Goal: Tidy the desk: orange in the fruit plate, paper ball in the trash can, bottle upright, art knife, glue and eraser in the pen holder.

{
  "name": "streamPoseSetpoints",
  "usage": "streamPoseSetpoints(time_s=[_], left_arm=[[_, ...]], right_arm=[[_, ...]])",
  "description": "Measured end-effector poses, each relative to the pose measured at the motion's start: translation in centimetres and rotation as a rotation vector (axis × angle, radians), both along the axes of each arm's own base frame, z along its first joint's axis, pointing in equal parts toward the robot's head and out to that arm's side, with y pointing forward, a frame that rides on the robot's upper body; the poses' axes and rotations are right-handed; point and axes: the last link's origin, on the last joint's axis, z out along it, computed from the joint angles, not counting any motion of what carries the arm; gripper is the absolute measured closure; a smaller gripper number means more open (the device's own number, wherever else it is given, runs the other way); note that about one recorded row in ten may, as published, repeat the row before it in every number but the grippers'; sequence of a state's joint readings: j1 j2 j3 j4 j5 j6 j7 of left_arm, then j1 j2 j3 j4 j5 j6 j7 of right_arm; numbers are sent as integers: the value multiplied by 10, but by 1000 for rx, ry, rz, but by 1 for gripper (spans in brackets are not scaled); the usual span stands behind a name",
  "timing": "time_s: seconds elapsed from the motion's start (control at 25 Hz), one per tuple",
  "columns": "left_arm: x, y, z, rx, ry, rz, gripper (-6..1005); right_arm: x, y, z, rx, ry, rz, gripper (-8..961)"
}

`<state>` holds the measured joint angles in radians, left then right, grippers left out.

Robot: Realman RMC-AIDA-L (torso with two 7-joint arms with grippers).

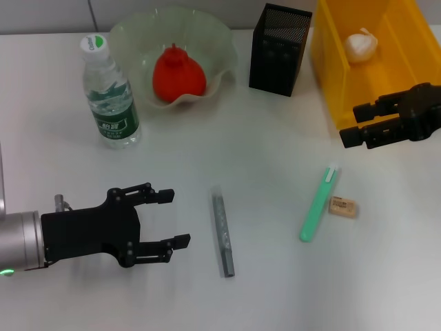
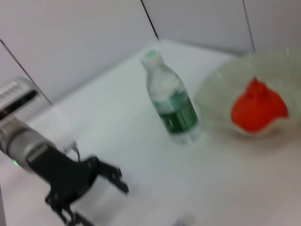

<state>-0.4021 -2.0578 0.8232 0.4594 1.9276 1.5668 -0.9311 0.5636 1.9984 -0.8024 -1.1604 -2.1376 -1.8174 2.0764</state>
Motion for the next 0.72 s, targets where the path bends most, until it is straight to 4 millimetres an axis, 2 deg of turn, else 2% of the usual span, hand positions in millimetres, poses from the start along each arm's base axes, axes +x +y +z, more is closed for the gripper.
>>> streamPoseSetpoints(time_s=[0.12, 0.4, 0.56, 0.72], left_arm=[[1, 1, -1, -2, -2, -3, 193], [2, 2, -1, 0, -5, -3, 193], [4, 4, -1, 1, -8, -5, 193], [6, 6, -2, -2, -12, -6, 193]], right_arm=[[-23, 9, 6, -78, -133, -62, 168], [-51, 30, 2, -139, -347, -175, 168], [-60, 38, -8, -177, -431, -269, 168], [-66, 43, -32, -207, -576, -332, 168]])
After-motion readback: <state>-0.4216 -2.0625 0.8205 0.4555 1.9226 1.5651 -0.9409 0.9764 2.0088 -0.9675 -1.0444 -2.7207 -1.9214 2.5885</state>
